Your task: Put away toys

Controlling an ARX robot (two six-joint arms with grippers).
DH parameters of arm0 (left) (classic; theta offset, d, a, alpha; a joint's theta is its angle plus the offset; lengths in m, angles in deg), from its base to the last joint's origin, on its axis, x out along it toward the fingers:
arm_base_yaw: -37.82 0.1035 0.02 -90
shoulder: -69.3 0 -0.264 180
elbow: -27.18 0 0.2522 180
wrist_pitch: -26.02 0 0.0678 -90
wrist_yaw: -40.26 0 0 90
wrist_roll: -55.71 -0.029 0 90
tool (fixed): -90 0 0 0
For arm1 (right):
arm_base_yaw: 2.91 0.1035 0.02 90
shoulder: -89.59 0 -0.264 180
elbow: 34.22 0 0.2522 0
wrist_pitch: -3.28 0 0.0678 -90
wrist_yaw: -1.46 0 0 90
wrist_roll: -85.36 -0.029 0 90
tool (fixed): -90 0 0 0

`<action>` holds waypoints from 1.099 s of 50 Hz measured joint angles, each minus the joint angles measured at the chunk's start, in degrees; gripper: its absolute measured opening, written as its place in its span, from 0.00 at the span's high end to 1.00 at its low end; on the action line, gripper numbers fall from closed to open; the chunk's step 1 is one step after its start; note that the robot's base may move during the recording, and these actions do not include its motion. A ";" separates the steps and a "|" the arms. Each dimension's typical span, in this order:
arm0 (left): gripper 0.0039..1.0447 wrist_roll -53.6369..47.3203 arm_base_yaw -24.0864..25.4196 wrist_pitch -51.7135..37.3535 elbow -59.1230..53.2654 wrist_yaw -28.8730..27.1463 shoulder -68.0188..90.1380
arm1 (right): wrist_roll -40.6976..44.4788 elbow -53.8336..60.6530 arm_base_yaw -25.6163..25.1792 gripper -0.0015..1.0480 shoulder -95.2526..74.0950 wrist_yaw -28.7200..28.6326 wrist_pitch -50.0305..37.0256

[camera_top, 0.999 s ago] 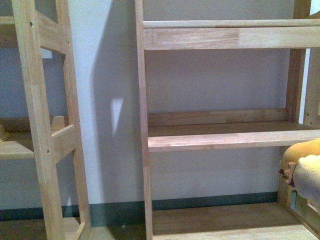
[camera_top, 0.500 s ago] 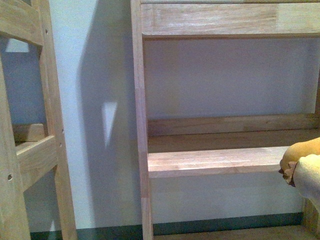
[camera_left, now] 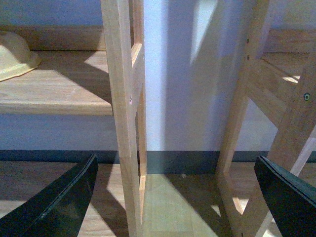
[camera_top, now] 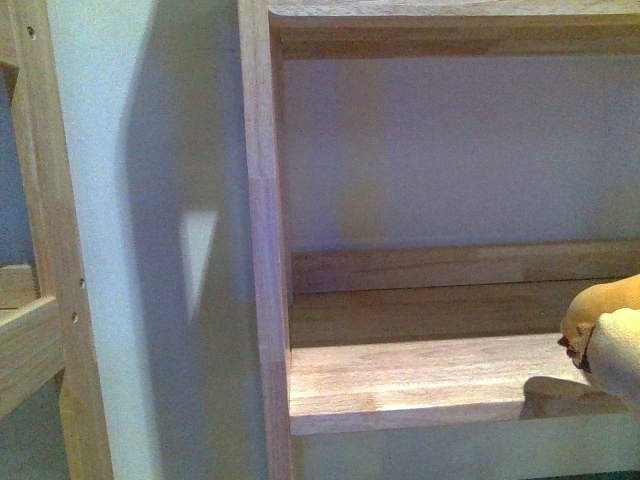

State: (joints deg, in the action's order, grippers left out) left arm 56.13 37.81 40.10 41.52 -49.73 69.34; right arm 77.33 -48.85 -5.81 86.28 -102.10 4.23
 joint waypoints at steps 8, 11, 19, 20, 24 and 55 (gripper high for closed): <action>0.06 0.00 0.00 0.00 0.00 -0.02 0.00 | 0.00 0.00 0.00 0.93 0.00 0.00 0.00; 0.06 0.00 0.00 0.00 0.00 0.00 0.00 | 2.73 -1.22 0.33 0.93 -0.57 2.56 3.85; 0.06 0.00 0.00 0.00 0.00 -0.02 0.00 | 8.31 -7.69 0.26 0.93 -6.47 5.18 8.31; 0.06 0.00 0.00 0.00 0.00 -0.02 0.00 | 8.90 -9.05 0.31 0.93 -7.41 5.25 8.11; 0.06 0.00 0.00 0.00 0.00 -0.02 0.00 | 10.86 -16.46 1.64 0.93 -11.26 5.40 6.62; 0.06 -0.02 0.00 0.00 0.00 -0.02 0.00 | 20.26 -54.45 14.36 0.93 -32.37 9.64 6.54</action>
State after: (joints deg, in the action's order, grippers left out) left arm 56.11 37.81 40.10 41.52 -49.75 69.34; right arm 97.59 -103.29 8.55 53.91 -92.46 10.76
